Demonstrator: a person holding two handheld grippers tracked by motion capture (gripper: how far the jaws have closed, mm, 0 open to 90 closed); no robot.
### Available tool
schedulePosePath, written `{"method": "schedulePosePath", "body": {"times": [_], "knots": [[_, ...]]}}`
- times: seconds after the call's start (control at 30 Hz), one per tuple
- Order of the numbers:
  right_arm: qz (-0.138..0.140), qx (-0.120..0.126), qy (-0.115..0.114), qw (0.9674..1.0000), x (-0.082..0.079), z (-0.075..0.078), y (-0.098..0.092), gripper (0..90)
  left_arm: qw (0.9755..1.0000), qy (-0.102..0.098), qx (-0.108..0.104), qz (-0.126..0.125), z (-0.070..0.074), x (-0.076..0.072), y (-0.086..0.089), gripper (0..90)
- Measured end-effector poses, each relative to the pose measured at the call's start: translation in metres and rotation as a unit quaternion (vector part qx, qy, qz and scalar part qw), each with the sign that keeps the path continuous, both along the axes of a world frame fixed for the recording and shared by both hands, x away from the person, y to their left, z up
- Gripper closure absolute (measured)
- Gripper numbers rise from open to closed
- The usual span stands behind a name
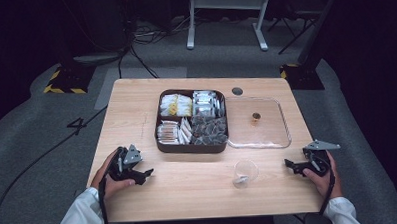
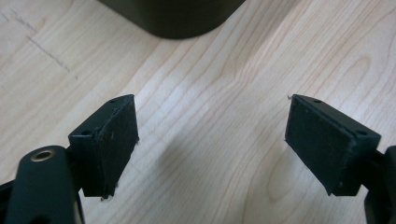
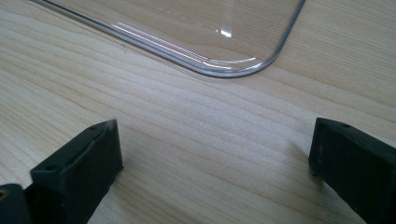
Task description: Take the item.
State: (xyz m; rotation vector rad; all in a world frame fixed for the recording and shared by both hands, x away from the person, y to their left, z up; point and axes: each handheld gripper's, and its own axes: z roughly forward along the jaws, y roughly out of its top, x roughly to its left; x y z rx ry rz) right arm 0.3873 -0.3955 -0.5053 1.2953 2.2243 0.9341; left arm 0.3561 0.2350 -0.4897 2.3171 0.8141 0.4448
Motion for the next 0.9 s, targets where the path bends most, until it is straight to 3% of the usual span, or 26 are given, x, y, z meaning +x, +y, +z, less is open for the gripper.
{"method": "schedulePosePath", "body": {"times": [0.17, 0.3, 0.4, 0.9], "knots": [[0.000, 0.000, 0.000, 1.0000, 0.000, 0.000, 0.000, 2.8, 0.9998, 0.009, -0.010, 0.016, -0.007, 0.000, 0.012, 17.8], [0.000, 0.000, 0.000, 1.0000, 0.000, 0.000, 0.000, 2.8, 0.9984, 0.025, -0.042, 0.029, -0.013, 0.000, 0.024, 17.9], [0.000, 0.000, 0.000, 1.0000, 0.000, 0.000, 0.000, 2.9, 0.9976, 0.029, -0.053, 0.034, -0.015, 0.000, 0.030, 17.7], [-0.002, 0.000, -0.002, 1.0000, -0.002, 0.000, 0.000, 4.1, 0.9973, 0.033, -0.054, 0.038, -0.015, 0.001, 0.032, 15.5]]}}
